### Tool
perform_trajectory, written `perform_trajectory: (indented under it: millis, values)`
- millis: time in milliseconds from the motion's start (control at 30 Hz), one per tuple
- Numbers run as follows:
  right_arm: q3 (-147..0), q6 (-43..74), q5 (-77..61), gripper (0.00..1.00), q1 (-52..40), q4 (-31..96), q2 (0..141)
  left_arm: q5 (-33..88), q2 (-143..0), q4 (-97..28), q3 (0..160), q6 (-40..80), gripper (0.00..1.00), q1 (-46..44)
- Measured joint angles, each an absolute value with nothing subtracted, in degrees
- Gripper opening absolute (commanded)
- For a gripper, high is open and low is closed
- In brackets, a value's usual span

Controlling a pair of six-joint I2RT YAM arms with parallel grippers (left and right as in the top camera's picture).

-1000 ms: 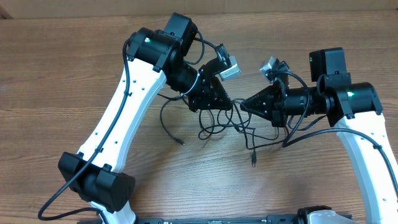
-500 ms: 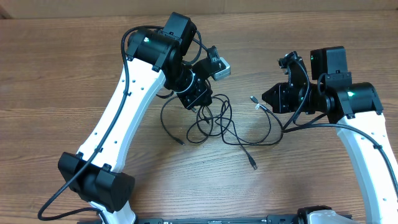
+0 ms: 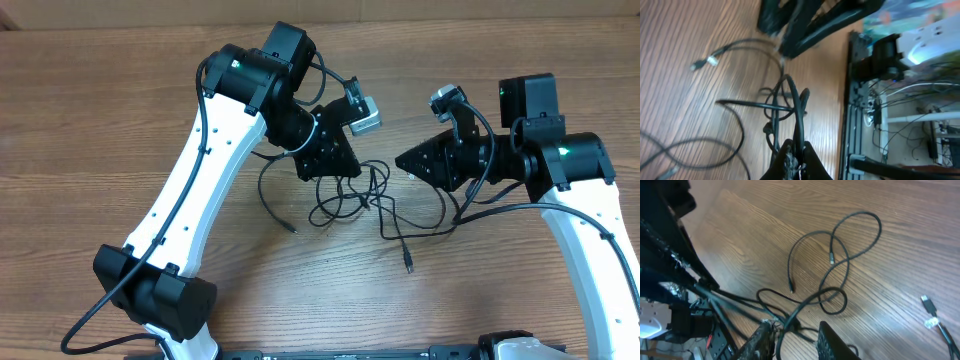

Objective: Untangle cables

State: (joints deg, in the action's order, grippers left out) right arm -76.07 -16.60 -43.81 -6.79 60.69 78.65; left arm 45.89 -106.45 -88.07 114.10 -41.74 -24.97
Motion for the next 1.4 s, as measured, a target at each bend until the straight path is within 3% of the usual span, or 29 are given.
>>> perform_trajectory:
  millis: [267,1000,1400]
  values:
    - [-76.1,-19.6,-48.8,0.32,-6.8,62.7,78.7,49.4,-106.5,-87.6,114.1,-42.9,0.04,-25.0]
    - [-76.1,-24.3,-50.6,0.32,-6.8,71.6,78.7,52.6,-106.5,-87.0,114.1,-43.5,0.04,-25.0]
    - [-76.1,-25.6,-50.7,0.33,-6.8,65.9,78.7,56.5,-106.5,-87.0,114.1,-43.5,0.04,-25.0]
